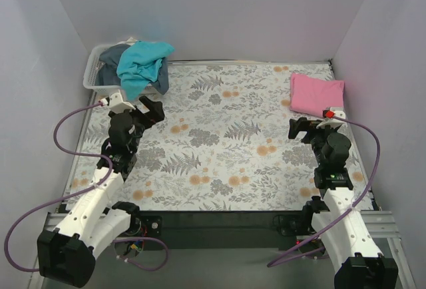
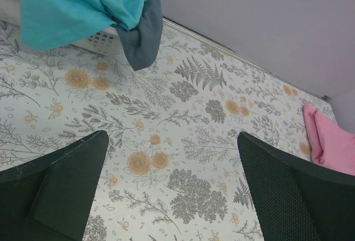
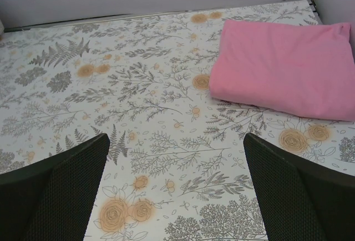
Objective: Fold and stack the t-shirts
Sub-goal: Grab the tshirt from the pile
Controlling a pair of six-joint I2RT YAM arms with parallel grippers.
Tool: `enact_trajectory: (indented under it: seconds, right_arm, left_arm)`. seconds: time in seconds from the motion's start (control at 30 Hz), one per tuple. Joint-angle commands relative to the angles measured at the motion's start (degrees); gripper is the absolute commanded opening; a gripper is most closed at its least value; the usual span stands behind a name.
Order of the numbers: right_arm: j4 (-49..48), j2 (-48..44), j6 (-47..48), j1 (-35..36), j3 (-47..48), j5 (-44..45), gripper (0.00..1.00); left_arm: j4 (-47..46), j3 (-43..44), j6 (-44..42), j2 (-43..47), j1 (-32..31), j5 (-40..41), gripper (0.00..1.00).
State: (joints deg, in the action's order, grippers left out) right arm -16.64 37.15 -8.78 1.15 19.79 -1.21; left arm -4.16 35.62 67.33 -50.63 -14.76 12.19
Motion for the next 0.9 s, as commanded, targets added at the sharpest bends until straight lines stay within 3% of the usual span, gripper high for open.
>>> enact_trajectory:
  seconds: [0.0,0.23,0.37,0.57,0.7,0.87]
  right_arm:
    - [-2.34,-0.23,0.43,0.08,0.07,0.95,0.98]
    - [-2.34,1.78,0.6,0.08,1.12,-0.37,0.98]
    - [-2.16,1.62,0.78,0.08,0.95,-0.81,0.98]
    - [-1.99,-0.05,0.78,0.08,0.51,-1.6,0.98]
    - [-1.46,-0.32,0.78,0.08,0.77,-2.39,0.98]
    - [-1.2,-0.85,0.51,0.08,0.6,-2.83,0.98]
  left_arm:
    - [0.65,1.74,-0.88,2.03,0.0,5.03,0.96]
    - [-3.83,5.24,-7.47,-3.58,0.0,7.23,0.98]
    - [-7.52,13.67,-14.5,-16.64,0.52,8.82,0.98]
    - [-2.96,34.15,-15.04,-38.01,10.36,-2.24,0.98]
    - [-4.28,39.52,-14.77,-45.68,13.44,-6.29,0.98]
    - [-0.24,45.51,-16.62,-52.63,13.71,-3.85,0.98]
